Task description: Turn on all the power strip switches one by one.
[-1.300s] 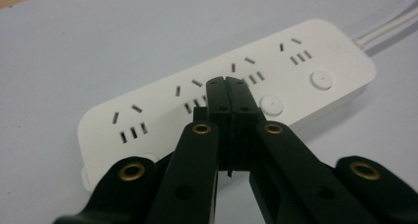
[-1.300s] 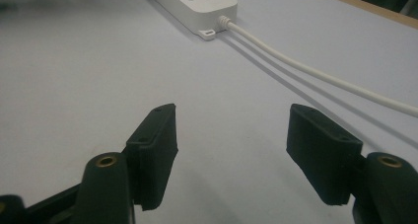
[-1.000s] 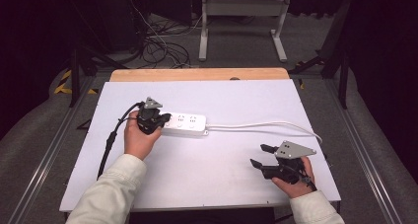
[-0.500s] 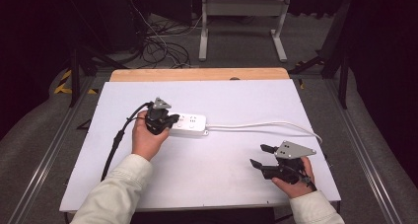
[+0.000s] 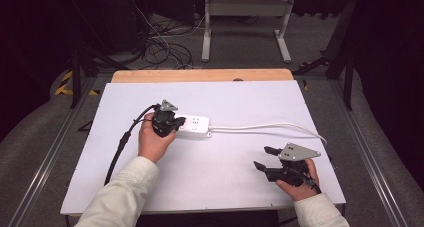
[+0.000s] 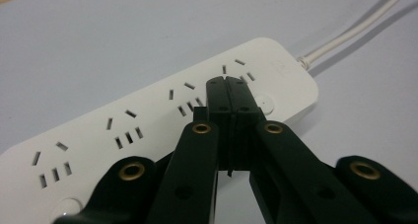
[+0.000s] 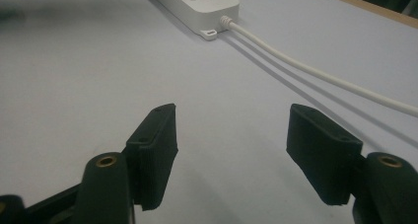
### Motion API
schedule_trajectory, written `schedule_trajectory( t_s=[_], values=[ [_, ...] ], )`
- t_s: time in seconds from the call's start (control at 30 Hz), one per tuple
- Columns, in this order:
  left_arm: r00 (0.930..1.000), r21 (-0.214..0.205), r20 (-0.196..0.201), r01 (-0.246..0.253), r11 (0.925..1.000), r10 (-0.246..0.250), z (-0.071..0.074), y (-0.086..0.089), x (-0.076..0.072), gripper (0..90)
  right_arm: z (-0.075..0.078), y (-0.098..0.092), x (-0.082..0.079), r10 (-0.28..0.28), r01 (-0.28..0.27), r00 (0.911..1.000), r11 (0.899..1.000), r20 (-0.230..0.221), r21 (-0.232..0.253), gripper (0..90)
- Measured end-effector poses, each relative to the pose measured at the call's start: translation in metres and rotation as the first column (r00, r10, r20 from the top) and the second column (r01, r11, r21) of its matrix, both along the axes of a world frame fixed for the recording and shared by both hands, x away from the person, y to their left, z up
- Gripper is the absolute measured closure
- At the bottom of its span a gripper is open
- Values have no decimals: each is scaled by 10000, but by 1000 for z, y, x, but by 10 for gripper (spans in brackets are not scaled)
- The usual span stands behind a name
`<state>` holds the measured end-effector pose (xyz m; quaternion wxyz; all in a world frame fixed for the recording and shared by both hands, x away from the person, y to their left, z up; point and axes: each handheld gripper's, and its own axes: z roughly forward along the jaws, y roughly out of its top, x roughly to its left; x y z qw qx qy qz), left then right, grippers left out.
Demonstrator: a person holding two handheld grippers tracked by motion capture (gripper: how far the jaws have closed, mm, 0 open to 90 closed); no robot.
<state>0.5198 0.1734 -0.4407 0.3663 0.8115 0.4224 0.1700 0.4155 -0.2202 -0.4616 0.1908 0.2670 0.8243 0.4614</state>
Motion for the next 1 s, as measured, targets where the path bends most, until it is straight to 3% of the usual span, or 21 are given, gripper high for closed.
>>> schedule_trajectory(
  t_s=[0.47,1.0],
  values=[
    [9994,171,-324,-80,9998,85,-11,-3,4,899,0,0,0,18,-18,10000,10000,-8,16,360],
    [9996,510,-235,-121,9986,133,-15,-4,6,899,0,0,0,47,-47,10000,10000,-7,10,360]
  ],
)
